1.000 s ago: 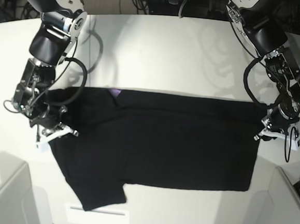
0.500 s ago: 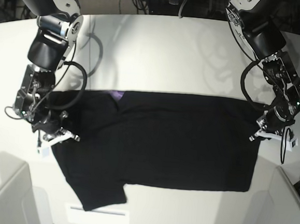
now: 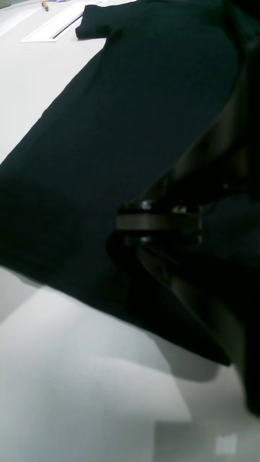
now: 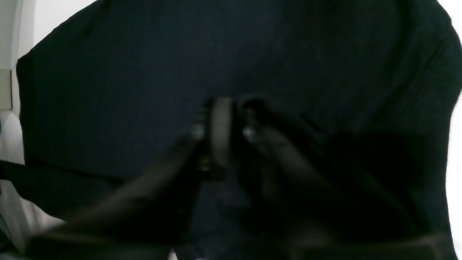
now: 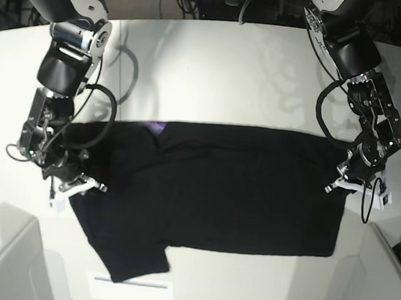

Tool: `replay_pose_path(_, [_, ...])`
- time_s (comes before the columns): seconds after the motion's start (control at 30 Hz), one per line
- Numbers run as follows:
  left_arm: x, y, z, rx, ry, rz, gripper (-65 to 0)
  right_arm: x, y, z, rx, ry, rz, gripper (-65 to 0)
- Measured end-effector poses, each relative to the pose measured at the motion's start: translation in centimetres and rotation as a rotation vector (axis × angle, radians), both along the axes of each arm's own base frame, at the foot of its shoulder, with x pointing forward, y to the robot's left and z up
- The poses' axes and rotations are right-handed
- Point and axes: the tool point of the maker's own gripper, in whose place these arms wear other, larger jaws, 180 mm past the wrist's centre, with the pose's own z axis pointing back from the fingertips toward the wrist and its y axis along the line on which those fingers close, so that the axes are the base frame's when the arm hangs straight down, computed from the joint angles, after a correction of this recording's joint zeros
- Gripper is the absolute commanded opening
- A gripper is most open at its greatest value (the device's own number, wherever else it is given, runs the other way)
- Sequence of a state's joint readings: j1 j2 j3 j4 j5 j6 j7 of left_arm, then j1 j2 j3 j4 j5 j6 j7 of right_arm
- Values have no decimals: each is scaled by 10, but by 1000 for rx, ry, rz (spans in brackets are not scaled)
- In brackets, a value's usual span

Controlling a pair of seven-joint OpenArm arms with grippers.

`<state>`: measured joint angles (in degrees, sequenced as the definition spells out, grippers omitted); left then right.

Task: Fold the T-shirt properly
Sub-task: 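Lift the shoulder corners with both grippers, raising the shirt, then drag the shirt toward the robot with both grippers, then release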

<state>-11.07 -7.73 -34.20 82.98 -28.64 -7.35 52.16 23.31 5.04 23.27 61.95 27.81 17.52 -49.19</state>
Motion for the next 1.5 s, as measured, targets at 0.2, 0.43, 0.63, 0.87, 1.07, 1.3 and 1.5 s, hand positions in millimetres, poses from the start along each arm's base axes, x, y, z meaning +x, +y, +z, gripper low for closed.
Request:
replay_pose_path(0.2, [-17,34,1,-16,-6,112,-365,2,-9,22,-43,-74,-10,-324])
replay_pose_path(0.43, [-27,51,34,40,-88,154,-44,-19,-6,65,-118,-223,-17,-323])
replay_pose_path(0.63, [-81,33,14,49,-37,137,-33,-88,-31,68,-80,-254,-251,-323])
replay_pose_path(0.87, [-116,36,-52,-112,51,245,-33,-151,-53,27,30,-78,-483,-320])
replay_pose_path(1.07, [-96,36,-59,-169,21,269,-35,-177,-64,-24,199,65,-627,-317])
replay_pose_path(1.3, [-83,34,-59,-193,5,271,-36,-166,-66,-48,308,99,-695,-317])
replay_pose_path(1.5, [-78,32,-60,-206,12,268,-230,-136,-74,-53,345,36,-742,-315])
